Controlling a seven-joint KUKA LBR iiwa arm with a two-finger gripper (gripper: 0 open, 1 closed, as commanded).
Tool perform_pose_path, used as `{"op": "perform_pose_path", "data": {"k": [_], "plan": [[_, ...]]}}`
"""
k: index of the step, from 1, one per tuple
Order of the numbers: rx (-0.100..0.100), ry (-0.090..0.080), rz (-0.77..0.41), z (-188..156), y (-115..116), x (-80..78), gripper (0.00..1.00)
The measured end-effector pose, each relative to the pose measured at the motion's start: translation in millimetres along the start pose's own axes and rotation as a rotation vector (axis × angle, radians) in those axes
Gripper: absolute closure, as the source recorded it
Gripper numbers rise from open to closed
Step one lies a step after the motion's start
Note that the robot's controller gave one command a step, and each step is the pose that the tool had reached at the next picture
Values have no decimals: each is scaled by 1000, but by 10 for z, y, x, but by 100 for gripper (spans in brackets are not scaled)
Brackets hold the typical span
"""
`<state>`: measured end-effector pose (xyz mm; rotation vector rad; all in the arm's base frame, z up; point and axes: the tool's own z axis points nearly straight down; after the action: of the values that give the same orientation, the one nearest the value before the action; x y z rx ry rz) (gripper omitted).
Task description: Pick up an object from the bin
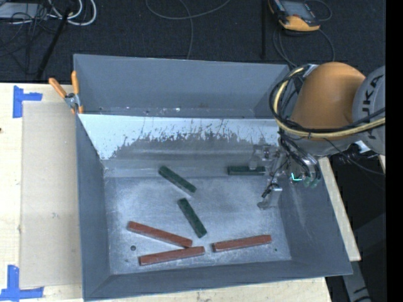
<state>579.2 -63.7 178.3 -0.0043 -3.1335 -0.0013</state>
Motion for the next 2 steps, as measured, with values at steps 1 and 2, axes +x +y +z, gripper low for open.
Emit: {"op": "perform_pose_path", "data": {"k": [1, 2], "plan": [[0, 2, -109, 1133, 125, 710, 0], [1, -4, -112, 1072, 125, 674, 100]]}}
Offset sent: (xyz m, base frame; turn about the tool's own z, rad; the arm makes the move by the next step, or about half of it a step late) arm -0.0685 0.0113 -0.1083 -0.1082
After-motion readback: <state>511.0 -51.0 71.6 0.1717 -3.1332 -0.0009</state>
